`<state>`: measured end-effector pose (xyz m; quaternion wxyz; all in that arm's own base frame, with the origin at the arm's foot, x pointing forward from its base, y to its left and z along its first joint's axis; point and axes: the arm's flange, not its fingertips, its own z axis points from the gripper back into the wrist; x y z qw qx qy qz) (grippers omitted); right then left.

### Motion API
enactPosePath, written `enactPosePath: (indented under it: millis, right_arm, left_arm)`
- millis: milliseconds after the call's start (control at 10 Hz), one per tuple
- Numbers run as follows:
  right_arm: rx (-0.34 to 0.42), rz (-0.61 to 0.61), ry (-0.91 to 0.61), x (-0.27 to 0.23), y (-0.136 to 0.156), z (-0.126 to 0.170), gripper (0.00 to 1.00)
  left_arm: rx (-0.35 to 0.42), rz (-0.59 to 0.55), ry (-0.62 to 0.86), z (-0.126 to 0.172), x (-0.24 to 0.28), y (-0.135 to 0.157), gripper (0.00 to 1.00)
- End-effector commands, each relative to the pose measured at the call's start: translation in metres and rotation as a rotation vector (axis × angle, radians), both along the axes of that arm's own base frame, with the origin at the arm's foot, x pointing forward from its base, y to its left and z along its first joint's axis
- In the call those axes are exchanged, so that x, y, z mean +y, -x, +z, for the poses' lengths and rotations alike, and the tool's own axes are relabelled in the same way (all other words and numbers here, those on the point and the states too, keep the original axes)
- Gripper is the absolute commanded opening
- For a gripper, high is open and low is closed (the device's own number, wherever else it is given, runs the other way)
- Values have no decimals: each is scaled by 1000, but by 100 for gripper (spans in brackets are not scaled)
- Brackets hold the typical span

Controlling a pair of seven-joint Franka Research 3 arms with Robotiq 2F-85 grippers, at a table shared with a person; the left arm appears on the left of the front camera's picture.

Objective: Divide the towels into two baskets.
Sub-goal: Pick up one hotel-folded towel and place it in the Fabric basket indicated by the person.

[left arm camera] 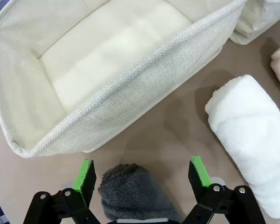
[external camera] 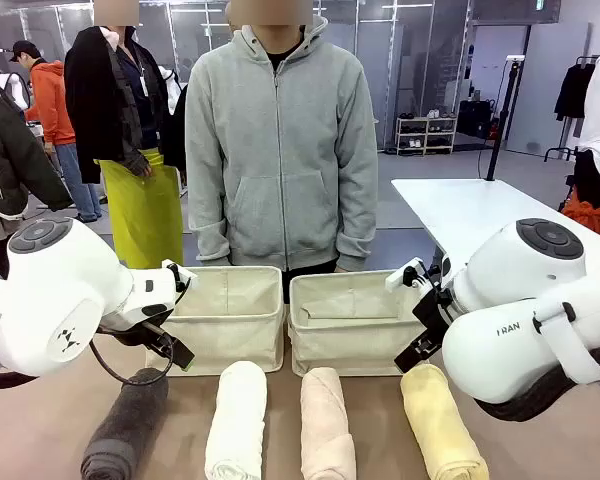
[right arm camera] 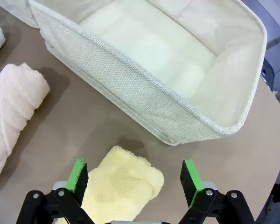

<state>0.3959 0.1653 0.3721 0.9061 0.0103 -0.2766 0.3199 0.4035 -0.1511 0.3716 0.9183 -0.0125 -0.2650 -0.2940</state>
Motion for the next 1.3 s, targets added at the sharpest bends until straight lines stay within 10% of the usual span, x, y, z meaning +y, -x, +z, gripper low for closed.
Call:
enactPosePath:
  millis: [0, 900, 1200]
  right_arm:
    - [0, 0, 0, 0, 0, 0, 100]
    - [16, 9, -21, -3, -2, 17, 100]
    - [228, -4, -200, -24, -17, 64, 100]
  left_arm:
    - [0, 0, 0, 0, 0, 0, 100]
    - [15, -24, 17, 17, -1, -2, 100]
    - [206, -22, 191, 53, 19, -12, 100]
